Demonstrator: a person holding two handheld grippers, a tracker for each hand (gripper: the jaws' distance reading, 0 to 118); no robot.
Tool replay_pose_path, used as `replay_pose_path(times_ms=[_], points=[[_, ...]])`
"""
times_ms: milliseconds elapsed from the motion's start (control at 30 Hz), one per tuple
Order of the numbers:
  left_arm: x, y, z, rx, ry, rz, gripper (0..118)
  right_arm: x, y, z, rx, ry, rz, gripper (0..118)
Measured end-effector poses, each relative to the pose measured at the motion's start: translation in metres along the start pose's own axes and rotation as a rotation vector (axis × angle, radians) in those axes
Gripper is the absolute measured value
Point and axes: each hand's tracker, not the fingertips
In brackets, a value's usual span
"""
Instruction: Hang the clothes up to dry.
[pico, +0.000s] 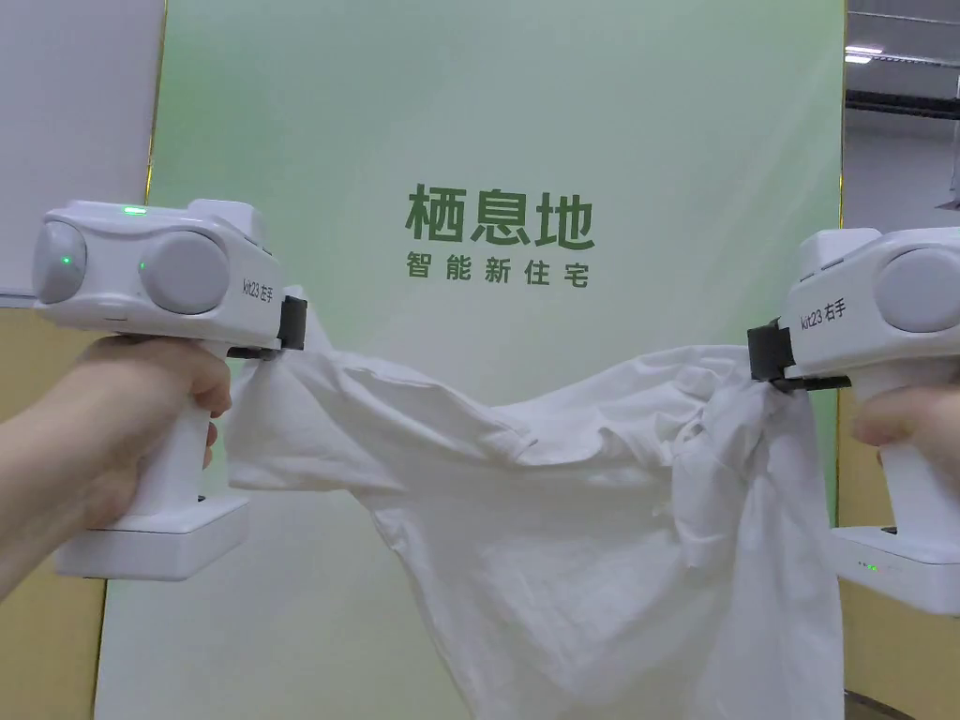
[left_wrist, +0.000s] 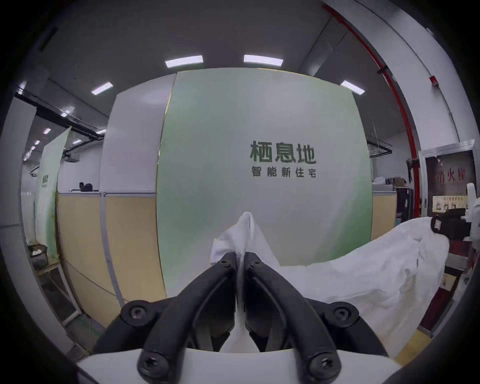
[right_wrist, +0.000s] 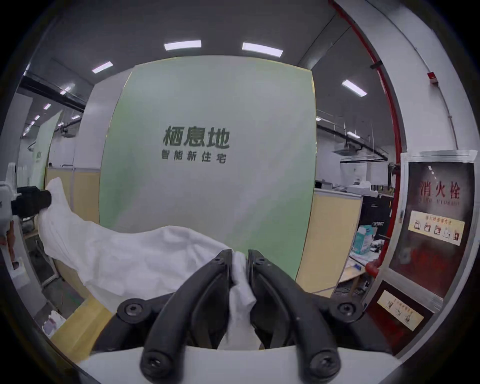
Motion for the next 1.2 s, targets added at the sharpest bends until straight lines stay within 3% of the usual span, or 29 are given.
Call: replay_pose_path(times_ms=[67, 100, 300, 433, 633, 800, 1000, 1033, 1200], points=[[0.000, 0.004, 0.003, 0.007, 0.009, -0.012, 2, -0.001, 0.006, 0.005, -0.002, -0.002, 0.003, 10], [0.000, 0.005, 0.004, 0.011, 0.014, -0.017, 2, -0.002, 0.007, 0.008, 0.011, -0.002, -0.036, 10], [-0.004, 0.007, -0.015, -0.007, 0.036, -0.004, 2, -0.013, 0.018, -0.019, -0.045, 0.003, -0.032, 10], [-0.009, 0.000, -0.052, -0.075, 0.068, 0.008, 2, -0.023, 0.027, -0.059, -0.085, -0.028, -0.008, 10], [-0.013, -0.005, -0.107, -0.071, 0.133, 0.020, 2, -0.034, 0.039, -0.133, -0.167, -0.064, -0.041, 10], [-0.013, -0.001, -0.149, -0.064, 0.149, 0.026, 2, -0.047, 0.047, -0.197, -0.155, -0.093, 0.062, 10], [-0.005, -0.015, -0.181, -0.044, 0.186, 0.001, 2, -0.049, 0.047, -0.250, -0.170, -0.111, 0.020, 10], [-0.006, -0.018, -0.188, -0.040, 0.218, 0.018, 2, -0.050, 0.044, -0.257, -0.182, -0.140, 0.058, 10], [-0.005, -0.041, -0.209, -0.061, 0.219, 0.039, 2, -0.056, 0.026, -0.268, -0.193, -0.132, 0.062, 10]])
